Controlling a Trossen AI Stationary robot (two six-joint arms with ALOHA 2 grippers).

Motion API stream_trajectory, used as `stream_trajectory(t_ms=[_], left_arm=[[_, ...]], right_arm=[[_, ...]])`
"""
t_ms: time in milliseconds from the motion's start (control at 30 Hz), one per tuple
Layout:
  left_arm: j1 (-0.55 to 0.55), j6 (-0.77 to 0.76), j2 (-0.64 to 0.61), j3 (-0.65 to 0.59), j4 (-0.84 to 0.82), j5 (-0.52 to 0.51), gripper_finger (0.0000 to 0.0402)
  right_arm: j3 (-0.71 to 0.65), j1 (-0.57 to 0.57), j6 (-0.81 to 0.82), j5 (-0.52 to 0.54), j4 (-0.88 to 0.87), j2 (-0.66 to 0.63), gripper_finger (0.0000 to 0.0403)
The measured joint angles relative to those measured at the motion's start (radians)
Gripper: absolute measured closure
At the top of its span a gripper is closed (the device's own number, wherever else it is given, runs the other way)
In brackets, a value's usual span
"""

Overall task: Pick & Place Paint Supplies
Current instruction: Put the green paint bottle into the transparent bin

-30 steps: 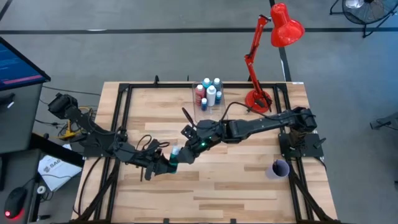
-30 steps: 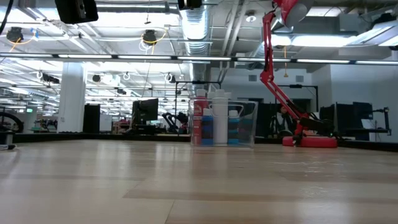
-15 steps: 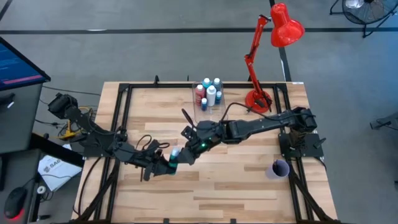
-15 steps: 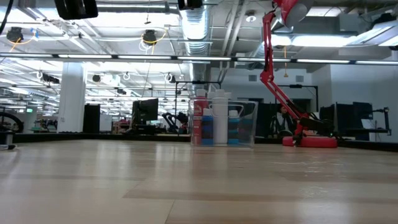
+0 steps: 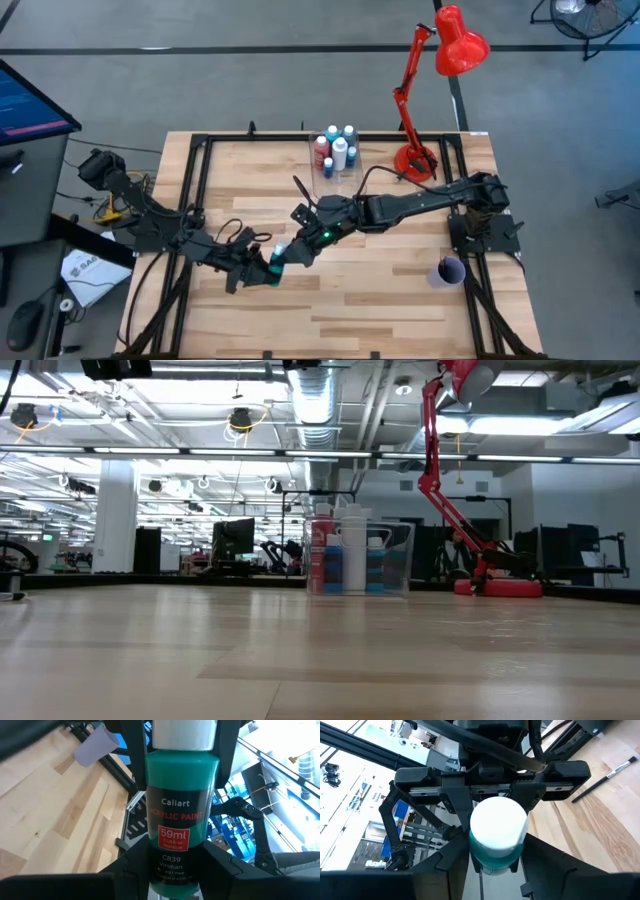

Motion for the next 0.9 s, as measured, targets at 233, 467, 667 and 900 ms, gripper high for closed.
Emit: stream_trajectory(t_ms=[233,467,667,900], left_arm=[[0.000,0.000,0.003,-0.004,-0.014,0.009,0.0285],[-0.001,0.001,0.003,-0.003,-0.008,0.007,0.0285],[-0.001,0.000,0.003,-0.003,-0.012,0.004,0.0285],[-0.002,-0.002,0.003,-0.003,-0.012,0.003,0.0285]], right_arm=[[0.001,-0.002,0.000,0.060,0.029,0.000,0.0231],[0.001,-0.001,0.000,0.061,0.047,0.000,0.0242],[0.001,0.005,-0.001,0.051,0.030,-0.001,0.0231],[0.002,0.025,-0.024,0.038,0.013,-0.003,0.0165]])
